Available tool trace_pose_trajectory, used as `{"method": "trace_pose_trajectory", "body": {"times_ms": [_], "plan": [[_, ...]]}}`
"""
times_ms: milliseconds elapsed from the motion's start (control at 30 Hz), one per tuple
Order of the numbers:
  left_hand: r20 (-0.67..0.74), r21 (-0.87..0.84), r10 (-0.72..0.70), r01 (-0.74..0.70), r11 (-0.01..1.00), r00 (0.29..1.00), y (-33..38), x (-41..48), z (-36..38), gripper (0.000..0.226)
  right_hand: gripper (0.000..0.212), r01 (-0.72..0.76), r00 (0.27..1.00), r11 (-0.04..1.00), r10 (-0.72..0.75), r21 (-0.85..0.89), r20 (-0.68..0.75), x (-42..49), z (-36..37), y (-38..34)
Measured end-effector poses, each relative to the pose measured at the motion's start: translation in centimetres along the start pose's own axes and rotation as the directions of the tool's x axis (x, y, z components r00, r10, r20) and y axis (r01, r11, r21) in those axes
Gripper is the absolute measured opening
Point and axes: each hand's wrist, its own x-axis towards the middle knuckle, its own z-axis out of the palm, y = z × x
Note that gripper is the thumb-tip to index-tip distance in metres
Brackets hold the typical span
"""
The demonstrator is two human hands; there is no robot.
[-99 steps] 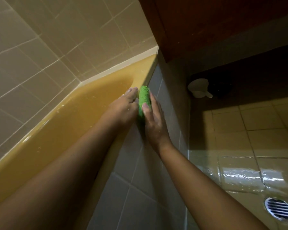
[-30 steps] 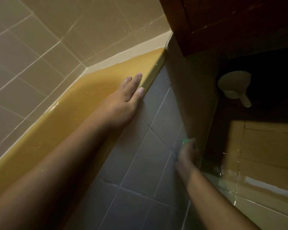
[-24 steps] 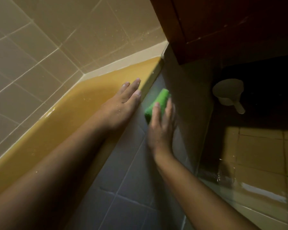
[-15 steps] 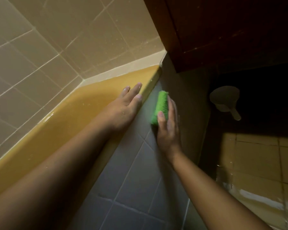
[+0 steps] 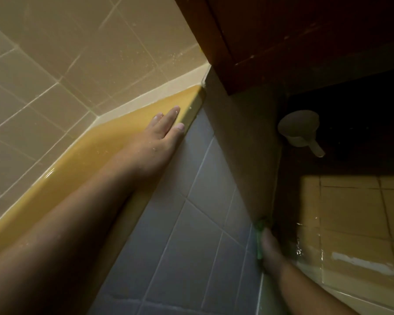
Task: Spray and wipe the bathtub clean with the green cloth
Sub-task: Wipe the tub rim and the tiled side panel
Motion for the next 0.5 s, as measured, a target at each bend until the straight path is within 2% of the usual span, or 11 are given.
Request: {"method": "trace_pose_trajectory", "body": {"times_ms": [67, 133, 233, 333, 400, 500], "plan": [[0.001, 0.005, 0.005, -0.005, 1.0, 1.0, 0.0, 0.0, -0.1, 0.056, 0.065, -0.018, 1.0, 0.998, 0.018, 0.062, -0.002, 3.9, 1.5, 1.5], [0.003, 0.008, 0.003, -0.003, 1.0, 1.0, 0.0, 0.0, -0.1, 0.057, 0.056, -0.039, 0.999, 0.993, 0.04, 0.109, -0.012, 3.2, 2.7, -0.6], [0.014, -0.002, 0.008, -0.008, 1.0, 1.0, -0.1, 0.1, 0.0, 0.057, 0.056, -0.013, 0.995, 0.992, 0.025, 0.128, -0.093, -6.2, 3.3, -7.9], [0.02, -0.012, 0.014, -0.014, 1.0, 1.0, -0.1, 0.3, 0.1, 0.057, 0.054, 0.246, 0.957, 0.969, -0.239, 0.023, -0.165, -13.8, 4.0, -13.0], [0.012, -0.013, 0.004, -0.004, 1.0, 1.0, -0.2, 0.4, 0.2, 0.056, 0.063, 0.438, 0.895, 0.899, -0.435, 0.02, -0.095, -17.8, 4.7, -15.5], [0.012, -0.056, 0.02, -0.02, 0.998, 1.0, -0.5, 0.4, 0.3, 0.061, 0.08, 0.668, 0.744, 0.744, -0.666, -0.026, 0.045, -22.7, 5.5, -17.5]]}}
